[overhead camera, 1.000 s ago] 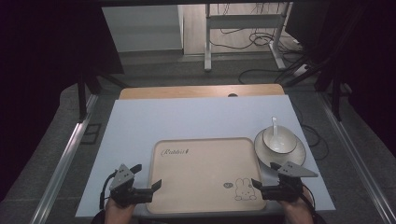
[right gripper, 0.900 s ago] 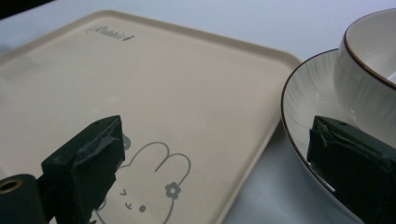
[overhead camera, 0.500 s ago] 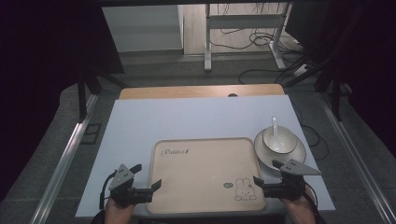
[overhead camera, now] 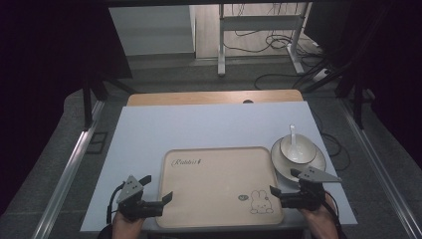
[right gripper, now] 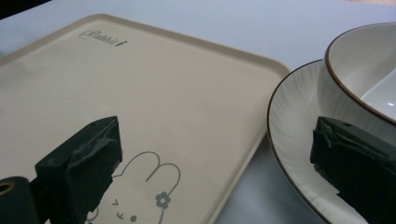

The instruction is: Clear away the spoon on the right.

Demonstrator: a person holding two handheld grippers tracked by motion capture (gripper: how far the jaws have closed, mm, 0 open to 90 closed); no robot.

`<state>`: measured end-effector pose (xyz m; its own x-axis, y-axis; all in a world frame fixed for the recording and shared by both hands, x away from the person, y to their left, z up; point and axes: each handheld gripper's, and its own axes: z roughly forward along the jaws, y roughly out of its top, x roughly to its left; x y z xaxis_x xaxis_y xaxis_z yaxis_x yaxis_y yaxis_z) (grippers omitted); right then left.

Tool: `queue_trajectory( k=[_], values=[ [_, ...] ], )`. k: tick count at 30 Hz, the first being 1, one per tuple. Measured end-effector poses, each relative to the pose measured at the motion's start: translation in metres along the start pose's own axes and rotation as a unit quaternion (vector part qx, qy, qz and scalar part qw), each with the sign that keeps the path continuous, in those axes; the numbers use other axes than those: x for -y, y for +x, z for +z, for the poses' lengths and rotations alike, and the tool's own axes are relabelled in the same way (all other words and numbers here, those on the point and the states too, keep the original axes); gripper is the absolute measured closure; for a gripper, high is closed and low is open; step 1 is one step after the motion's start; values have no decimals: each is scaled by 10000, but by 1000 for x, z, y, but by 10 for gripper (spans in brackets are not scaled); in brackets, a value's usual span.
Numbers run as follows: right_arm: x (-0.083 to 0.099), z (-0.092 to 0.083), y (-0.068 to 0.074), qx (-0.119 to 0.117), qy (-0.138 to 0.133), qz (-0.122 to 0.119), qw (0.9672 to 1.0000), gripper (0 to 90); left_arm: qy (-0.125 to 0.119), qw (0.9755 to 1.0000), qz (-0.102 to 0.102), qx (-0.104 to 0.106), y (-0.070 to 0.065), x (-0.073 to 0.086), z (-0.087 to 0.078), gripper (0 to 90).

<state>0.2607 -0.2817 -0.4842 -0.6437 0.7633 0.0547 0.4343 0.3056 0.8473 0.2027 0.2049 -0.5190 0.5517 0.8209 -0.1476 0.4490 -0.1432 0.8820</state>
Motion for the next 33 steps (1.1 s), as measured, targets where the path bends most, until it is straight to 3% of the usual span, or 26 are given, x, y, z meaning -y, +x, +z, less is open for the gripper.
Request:
queue_trajectory(
  k=[20,33],
  values=[
    [-19,-4,-9,115,-60,-63,9999,18,11,10000,-31,9,1,0,1,34],
    [-29,-5,-23,395,88,186,9990,0,-6,10000,-35,-2,1,0,0,35]
  ],
)
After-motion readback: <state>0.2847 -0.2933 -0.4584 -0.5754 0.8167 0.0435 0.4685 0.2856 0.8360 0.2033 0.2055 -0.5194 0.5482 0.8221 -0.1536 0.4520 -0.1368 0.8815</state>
